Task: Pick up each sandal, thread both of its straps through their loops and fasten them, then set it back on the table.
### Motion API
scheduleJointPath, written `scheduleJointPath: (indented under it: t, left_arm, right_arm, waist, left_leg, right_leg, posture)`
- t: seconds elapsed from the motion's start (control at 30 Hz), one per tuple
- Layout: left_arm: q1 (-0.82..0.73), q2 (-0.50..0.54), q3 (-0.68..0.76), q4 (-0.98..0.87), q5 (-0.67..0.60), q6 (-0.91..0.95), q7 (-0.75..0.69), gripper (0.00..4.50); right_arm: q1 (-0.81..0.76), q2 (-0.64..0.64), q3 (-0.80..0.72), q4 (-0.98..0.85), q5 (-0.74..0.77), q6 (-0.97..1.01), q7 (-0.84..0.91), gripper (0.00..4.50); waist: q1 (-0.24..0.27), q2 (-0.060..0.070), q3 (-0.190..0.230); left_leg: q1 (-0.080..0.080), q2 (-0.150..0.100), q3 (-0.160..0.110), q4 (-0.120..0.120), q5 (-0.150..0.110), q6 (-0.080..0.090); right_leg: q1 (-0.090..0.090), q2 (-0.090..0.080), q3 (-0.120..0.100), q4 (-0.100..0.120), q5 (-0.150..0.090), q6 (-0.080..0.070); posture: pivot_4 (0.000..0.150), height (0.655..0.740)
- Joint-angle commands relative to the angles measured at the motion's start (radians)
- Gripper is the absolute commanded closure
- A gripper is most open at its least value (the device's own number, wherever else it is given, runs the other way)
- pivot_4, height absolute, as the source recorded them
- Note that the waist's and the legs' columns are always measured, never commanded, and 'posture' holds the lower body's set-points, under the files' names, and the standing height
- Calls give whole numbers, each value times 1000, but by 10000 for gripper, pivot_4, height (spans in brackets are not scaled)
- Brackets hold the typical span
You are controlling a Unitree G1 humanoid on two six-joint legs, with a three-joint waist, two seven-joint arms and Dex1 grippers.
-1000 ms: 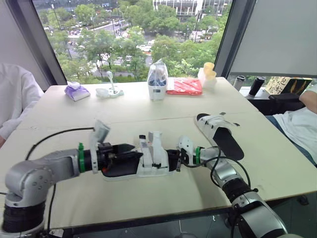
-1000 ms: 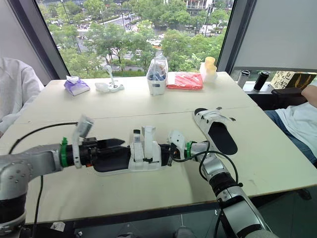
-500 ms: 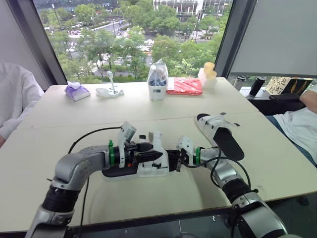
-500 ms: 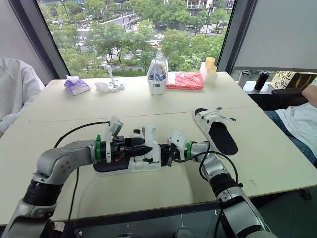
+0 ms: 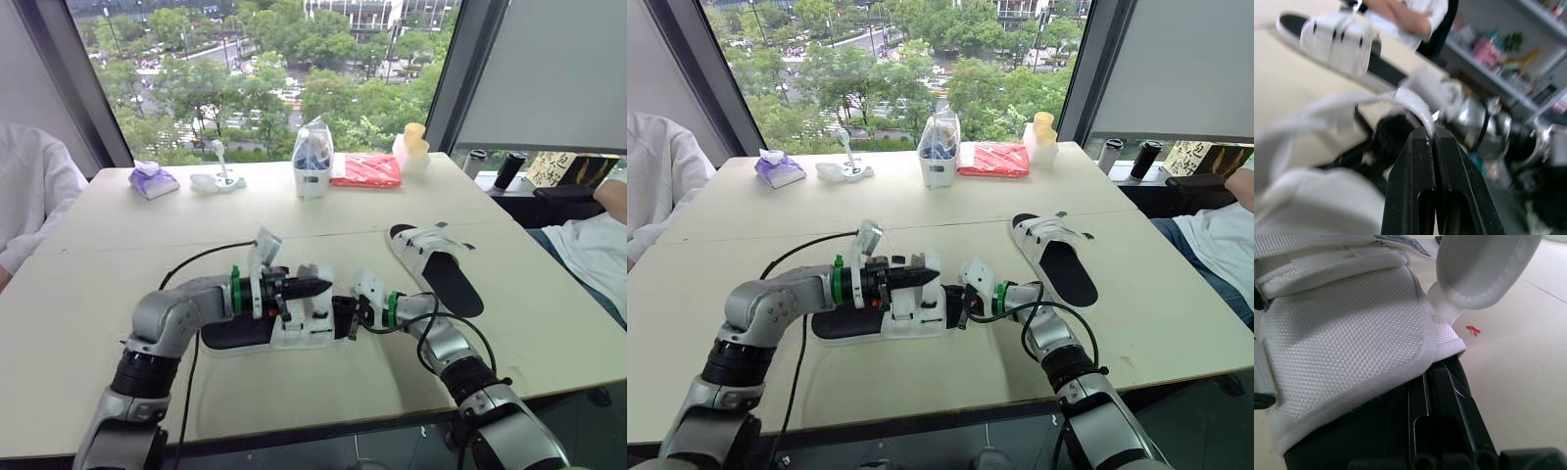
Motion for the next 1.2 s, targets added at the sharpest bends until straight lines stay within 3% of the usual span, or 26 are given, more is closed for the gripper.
scheduleJointPath:
  t: [0.03,0.3,0.6,1.2]
  left_arm:
    - [-29,-15,32,36,-10,4,13,44750]
    - [9,-69,106,93,-92,113,68,44750]
    - [97,-66,61,27,-53,99,76,44750]
    - [117,-64,17,24,42,1,72,44750]
  right_arm:
    - [71,9,66,91,-86,75,-8,45000]
    - [72,9,66,90,-87,77,-10,45000]
    - [78,10,68,82,-84,81,-12,45000]
    - [82,11,67,76,-82,85,-13,45000]
  waist:
    - [-1,0,0]
    - [-2,0,0]
    - [0,0,0]
    - [0,0,0]
  left_leg:
    - [0,0,0,0,0,0]
    - [0,0,0,-1,0,0]
    - [0,0,0,-1,0,0]
    - [0,0,0,-1,0,-1]
  right_leg:
    - [0,0,0,0,0,0]
    - [0,1,0,0,0,0]
    - [0,0,0,0,0,0]
    - [-1,0,0,0,0,0]
  posture:
    - [1500,7400]
    - [1500,7400]
    - [1500,7400]
    - [1500,7400]
